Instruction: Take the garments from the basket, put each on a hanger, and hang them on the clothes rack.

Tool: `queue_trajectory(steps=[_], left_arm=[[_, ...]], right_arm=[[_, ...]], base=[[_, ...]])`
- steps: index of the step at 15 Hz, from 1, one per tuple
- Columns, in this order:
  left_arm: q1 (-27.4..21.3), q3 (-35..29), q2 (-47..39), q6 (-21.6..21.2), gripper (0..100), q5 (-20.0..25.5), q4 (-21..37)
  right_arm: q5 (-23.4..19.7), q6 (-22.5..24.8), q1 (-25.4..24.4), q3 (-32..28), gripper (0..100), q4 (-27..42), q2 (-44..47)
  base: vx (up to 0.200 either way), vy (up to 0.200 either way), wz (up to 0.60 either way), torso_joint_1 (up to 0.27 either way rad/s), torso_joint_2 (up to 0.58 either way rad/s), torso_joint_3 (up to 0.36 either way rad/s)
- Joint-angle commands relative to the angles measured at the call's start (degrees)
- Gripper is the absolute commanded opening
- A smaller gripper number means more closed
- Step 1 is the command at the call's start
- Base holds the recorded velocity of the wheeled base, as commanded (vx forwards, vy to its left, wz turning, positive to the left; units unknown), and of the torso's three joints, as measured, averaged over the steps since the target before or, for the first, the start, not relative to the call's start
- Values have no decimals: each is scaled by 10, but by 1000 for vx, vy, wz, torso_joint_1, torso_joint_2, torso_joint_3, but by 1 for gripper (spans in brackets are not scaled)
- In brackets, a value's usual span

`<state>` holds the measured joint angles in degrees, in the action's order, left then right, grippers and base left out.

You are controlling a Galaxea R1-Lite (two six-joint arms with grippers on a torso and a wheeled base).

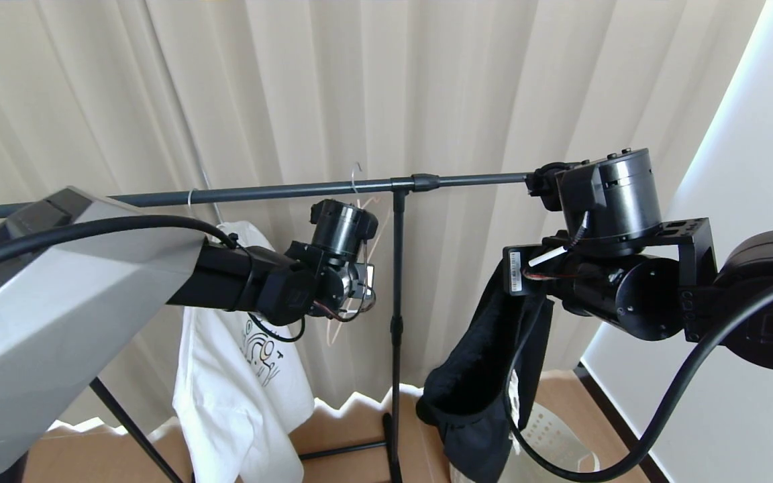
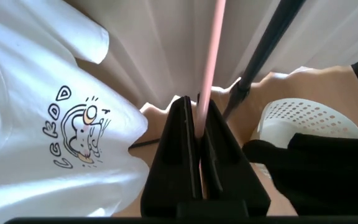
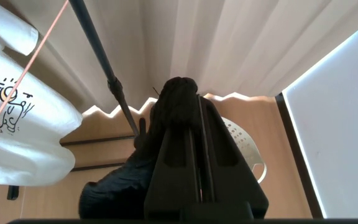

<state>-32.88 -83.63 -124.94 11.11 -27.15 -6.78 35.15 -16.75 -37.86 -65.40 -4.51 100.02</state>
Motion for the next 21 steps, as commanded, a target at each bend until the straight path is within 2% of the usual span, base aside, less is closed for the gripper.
queue_trajectory(steps=[1,9,10,14,17,18,21], left_arm=[[-10,59,68,0,0,1,-3],[-61,269,233,-3,0,1,-21],[-69,333,270,-6,0,2,-52],[-83,482,351,-20,0,3,-137],[-90,596,387,-35,0,17,-228],[-94,631,392,-46,0,31,-265],[-118,733,391,-58,0,119,-388]], right_arm=[[0,1,0,1,0,-1,1],[1,0,-5,3,0,-1,-5],[2,0,-11,6,0,-1,-5],[9,-1,-23,12,0,-1,-11],[26,-2,-34,16,0,-1,-11],[28,-2,-34,16,0,-1,-11],[76,1,-39,21,0,-1,-13]], base=[[0,0,0,0,0,0],[0,0,0,0,0,0],[0,0,0,0,0,0],[0,0,0,0,0,0],[0,0,0,0,0,0],[0,0,0,0,0,0],[0,0,0,0,0,0]])
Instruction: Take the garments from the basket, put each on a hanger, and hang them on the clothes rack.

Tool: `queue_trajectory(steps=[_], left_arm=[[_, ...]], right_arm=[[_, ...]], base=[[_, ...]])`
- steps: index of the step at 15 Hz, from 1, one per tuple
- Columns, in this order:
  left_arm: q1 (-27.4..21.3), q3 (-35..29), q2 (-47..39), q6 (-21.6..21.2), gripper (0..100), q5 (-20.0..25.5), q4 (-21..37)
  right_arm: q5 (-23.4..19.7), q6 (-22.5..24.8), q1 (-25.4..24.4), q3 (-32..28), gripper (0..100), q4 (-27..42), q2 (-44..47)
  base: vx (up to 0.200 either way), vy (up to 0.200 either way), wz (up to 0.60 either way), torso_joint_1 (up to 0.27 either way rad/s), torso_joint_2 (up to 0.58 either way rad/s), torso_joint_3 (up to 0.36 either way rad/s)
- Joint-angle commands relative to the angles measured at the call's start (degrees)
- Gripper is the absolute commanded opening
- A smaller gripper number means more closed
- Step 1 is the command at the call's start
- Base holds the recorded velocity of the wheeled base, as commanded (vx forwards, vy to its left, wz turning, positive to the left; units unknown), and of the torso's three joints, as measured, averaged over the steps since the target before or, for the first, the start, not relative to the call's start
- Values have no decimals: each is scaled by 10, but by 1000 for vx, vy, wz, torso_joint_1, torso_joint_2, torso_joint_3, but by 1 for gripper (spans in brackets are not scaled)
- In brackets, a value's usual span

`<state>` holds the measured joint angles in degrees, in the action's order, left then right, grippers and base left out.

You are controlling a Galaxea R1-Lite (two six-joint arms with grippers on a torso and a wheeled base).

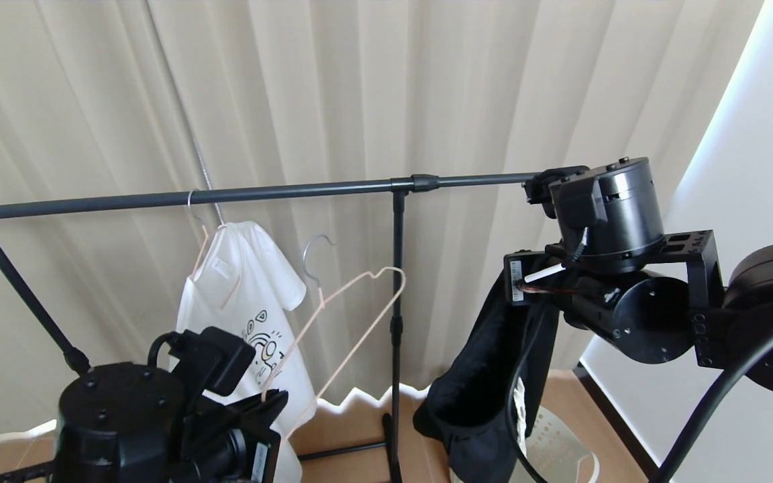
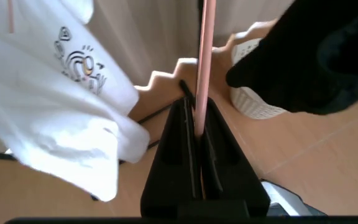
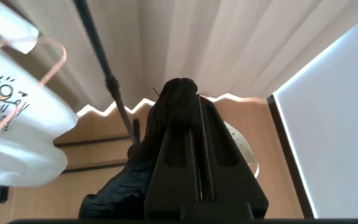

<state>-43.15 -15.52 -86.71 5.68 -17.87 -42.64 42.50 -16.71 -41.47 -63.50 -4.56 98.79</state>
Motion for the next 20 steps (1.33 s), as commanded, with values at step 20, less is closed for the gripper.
queue_trajectory(steps=[20], left_arm=[[-83,140,40,-40,0,69,-147]], right_arm=[[63,16,26,-3,0,1,66]], base=[[0,0,0,0,0,0]])
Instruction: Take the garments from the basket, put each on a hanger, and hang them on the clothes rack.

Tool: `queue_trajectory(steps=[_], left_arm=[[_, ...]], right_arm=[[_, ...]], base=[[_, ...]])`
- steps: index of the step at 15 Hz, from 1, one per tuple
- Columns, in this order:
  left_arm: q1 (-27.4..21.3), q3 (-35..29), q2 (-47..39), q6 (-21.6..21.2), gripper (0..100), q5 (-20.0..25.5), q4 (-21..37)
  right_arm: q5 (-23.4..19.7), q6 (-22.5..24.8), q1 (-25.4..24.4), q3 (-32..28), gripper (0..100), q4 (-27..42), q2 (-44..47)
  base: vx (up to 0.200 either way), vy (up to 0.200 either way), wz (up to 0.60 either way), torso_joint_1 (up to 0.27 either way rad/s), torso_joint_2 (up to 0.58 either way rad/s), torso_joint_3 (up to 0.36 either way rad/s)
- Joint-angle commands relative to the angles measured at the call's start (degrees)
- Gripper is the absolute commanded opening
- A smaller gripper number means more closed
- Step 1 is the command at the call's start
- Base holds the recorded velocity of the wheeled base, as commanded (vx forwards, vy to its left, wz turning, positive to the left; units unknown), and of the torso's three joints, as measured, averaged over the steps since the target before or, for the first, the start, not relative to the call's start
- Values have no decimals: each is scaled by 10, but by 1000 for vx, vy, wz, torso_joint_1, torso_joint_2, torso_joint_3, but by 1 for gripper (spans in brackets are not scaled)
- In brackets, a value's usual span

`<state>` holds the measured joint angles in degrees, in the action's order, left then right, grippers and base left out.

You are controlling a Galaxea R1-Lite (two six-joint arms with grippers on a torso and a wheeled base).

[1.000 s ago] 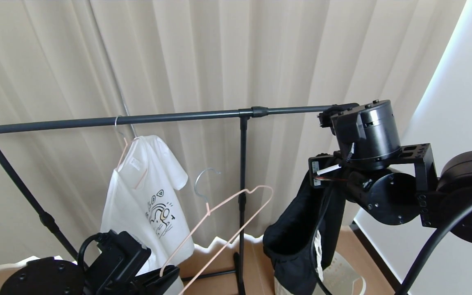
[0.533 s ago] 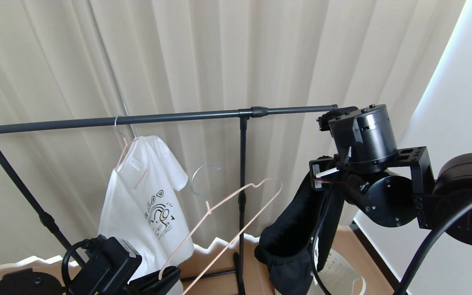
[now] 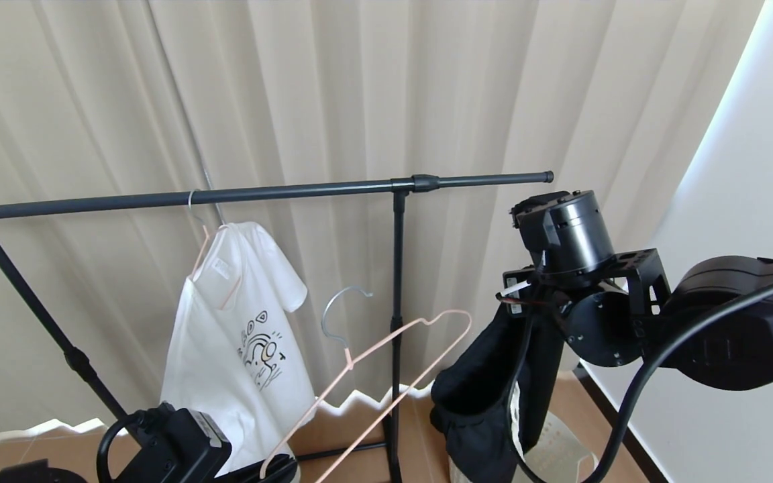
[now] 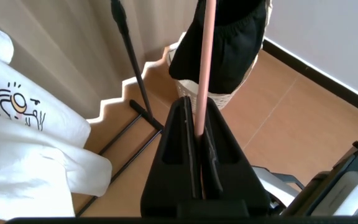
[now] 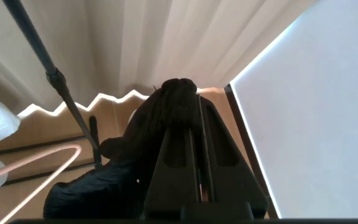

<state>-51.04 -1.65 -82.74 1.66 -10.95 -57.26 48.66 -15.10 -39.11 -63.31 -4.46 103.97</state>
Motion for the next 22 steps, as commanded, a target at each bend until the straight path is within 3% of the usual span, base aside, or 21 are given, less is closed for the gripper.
queue_trajectory(steps=[1,9,16,22], left_arm=[[-5,2,0,0,0,0,0],[-16,-2,-6,1,0,0,-1],[-16,3,-25,2,0,-1,-46],[-16,2,-27,5,0,-3,-58]], right_arm=[[2,0,8,-11,0,-1,20],[5,0,6,-28,0,-42,38],[5,-4,-62,-4,0,-71,39],[4,-5,-88,6,0,-77,36]], base=[[0,0,0,0,0,0],[0,0,0,0,0,0],[0,0,0,0,0,0],[0,0,0,0,0,0]])
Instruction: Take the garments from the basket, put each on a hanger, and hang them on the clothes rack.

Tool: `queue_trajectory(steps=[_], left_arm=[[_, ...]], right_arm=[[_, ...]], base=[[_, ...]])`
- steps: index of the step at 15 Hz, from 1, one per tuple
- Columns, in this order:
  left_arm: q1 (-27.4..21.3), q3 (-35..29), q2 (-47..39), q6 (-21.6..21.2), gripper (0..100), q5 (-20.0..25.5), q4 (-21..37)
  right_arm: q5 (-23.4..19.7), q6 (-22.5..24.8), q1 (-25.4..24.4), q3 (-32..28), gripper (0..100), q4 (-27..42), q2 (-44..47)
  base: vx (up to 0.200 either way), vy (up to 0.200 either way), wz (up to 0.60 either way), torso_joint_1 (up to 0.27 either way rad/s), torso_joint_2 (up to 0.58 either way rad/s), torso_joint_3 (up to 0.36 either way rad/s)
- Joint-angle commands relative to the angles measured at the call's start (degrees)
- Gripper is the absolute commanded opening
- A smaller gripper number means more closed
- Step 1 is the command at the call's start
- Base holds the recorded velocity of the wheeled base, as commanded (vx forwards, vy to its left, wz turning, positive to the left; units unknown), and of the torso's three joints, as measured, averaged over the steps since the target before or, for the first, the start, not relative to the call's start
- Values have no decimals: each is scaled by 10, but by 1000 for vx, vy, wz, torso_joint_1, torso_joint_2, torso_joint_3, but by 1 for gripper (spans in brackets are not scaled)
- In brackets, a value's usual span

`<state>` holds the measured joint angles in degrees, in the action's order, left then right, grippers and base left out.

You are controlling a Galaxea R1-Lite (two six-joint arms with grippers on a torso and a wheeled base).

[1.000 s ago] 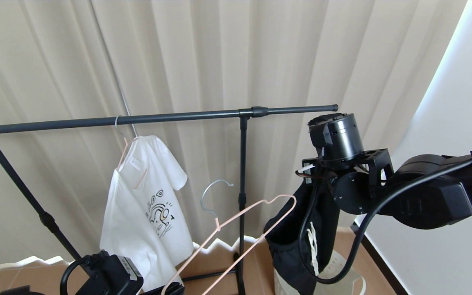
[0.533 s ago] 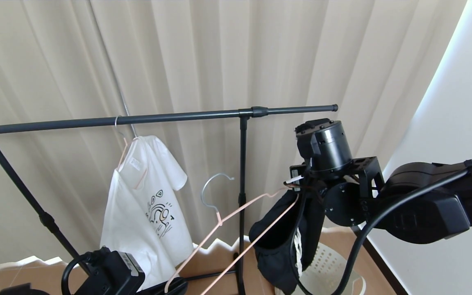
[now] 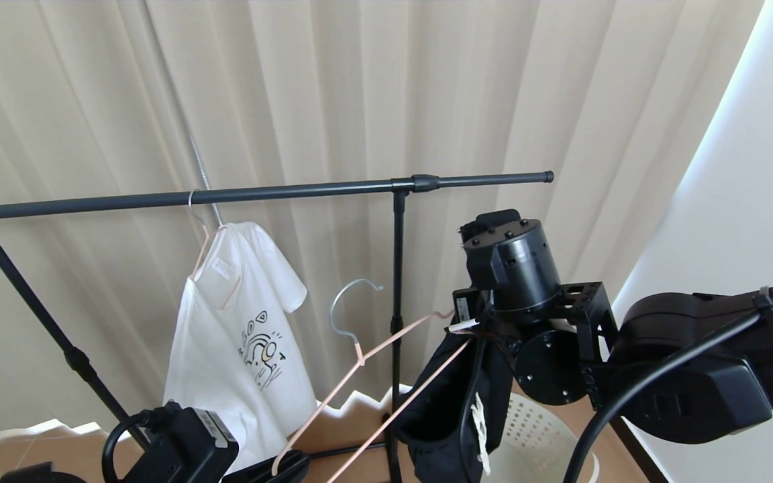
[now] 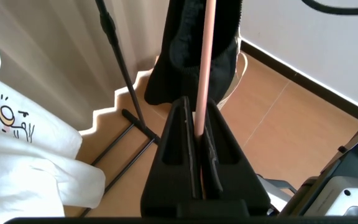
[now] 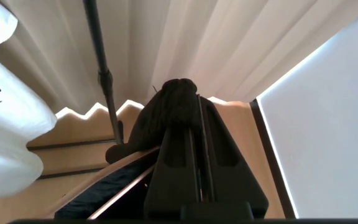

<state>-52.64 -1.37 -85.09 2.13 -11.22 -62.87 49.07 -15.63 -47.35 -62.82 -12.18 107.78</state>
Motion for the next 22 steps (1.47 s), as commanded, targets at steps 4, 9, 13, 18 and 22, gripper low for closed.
queue_trajectory(steps=[4,9,13,18,22], left_arm=[[1,0,-10,0,0,0,-2],[4,-2,-10,1,0,-2,-11],[14,-1,-10,0,0,-2,-15],[23,-2,-11,0,0,-2,-16],[24,-2,-14,0,0,-2,-16]], right_arm=[[0,0,-27,9,0,-8,-7],[0,-1,-65,18,0,-8,-26],[-1,-5,-88,22,0,-9,-36],[-4,-26,-123,22,0,-9,-45],[-6,-33,-146,22,0,-29,-42]], base=[[0,0,0,0,0,0],[0,0,0,0,0,0],[0,0,0,0,0,0],[0,0,0,0,0,0],[0,0,0,0,0,0]])
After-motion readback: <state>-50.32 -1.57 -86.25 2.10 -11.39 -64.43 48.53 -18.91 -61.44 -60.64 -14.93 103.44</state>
